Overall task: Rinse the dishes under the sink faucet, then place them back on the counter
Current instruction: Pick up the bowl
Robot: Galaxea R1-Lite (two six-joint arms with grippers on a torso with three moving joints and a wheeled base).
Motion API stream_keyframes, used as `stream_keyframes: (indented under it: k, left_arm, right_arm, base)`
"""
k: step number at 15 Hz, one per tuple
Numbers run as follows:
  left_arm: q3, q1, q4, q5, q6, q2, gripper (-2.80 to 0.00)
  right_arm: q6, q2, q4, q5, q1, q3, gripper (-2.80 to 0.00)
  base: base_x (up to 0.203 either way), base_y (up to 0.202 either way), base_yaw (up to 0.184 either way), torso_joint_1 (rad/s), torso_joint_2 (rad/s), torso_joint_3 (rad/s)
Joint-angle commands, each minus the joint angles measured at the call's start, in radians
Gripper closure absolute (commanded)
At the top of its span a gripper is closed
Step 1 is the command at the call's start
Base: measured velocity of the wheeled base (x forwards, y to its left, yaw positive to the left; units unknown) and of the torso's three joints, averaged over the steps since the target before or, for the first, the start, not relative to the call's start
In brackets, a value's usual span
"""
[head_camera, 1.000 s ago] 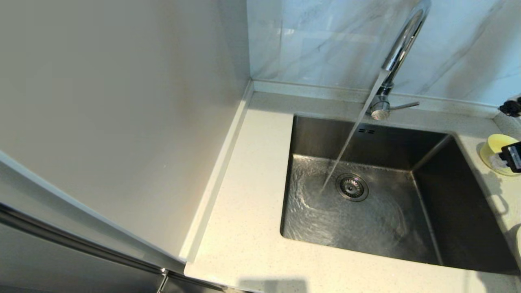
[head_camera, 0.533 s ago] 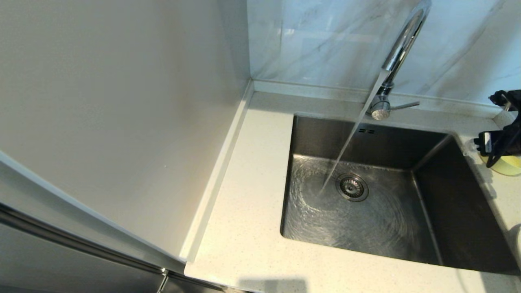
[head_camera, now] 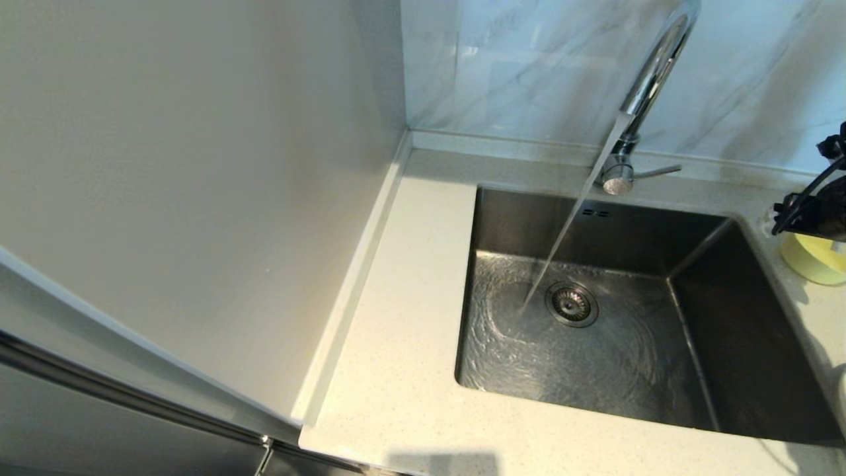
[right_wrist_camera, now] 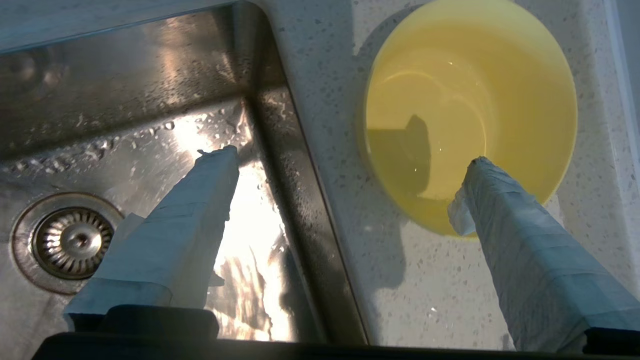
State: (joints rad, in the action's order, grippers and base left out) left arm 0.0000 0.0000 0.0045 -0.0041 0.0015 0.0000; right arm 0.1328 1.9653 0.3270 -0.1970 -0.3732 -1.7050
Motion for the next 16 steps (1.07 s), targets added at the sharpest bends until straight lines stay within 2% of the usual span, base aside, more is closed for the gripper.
stream_keyframes:
  k: [1, 10, 14, 15, 16]
  left_arm:
    - [0.0, 0.0, 0.0, -0.001, 0.0, 0.0, 0.0]
    - [0.0, 0.0, 0.0, 0.001, 0.0, 0.0, 0.0]
    - [0.0, 0.0, 0.0, -0.001, 0.0, 0.0, 0.0]
    - [0.0, 0.0, 0.0, -0.001, 0.0, 0.0, 0.0]
    - [0.0, 0.0, 0.0, -0.001, 0.0, 0.0, 0.0]
  right_arm:
    - [0.002, 0.048, 0.005, -0.005, -0.01, -0.025, -2.8]
    - [0.027, 0.194, 0.013, -0.011, -0.044, -0.189, -2.8]
    - [0.027, 0.207, 0.016, -0.017, -0.058, -0.211, -2.8]
    - [0.027, 0.212, 0.029, -0.03, -0.061, -0.219, 0.0]
    - [0.028, 0.212, 0.038, -0.033, -0.064, -0.225, 0.0]
  base:
    - [0.0, 0.0, 0.0, 0.0, 0.0, 0.0]
    - [0.0, 0.0, 0.0, 0.0, 0.0, 0.0]
    - [0.0, 0.0, 0.0, 0.0, 0.0, 0.0]
    - [0.0, 0.0, 0.0, 0.0, 0.0, 0.0]
    - [0.0, 0.0, 0.0, 0.0, 0.0, 0.0]
